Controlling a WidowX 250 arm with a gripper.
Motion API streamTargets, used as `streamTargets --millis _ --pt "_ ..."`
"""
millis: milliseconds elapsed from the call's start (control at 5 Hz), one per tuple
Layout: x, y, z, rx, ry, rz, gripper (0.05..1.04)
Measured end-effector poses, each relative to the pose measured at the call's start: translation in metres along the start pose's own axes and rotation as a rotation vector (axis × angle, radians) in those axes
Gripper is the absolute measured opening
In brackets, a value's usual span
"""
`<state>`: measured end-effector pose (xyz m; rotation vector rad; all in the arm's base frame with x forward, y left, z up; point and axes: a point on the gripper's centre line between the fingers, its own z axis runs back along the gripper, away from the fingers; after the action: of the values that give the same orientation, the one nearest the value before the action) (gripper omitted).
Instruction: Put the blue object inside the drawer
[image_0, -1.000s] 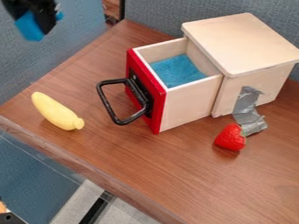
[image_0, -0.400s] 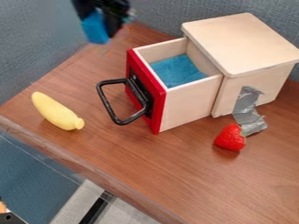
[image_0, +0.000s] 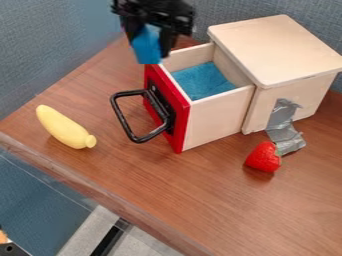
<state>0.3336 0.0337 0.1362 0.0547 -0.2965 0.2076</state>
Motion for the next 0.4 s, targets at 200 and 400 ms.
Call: streamTargets --millis 200,400 --pt "0.0067 -0.0118 -0.0034 0.037 0.029 0.12 0.613" --pt "0.0131 -0.0214 -0.0032 0.055 0.046 0.186 0.613"
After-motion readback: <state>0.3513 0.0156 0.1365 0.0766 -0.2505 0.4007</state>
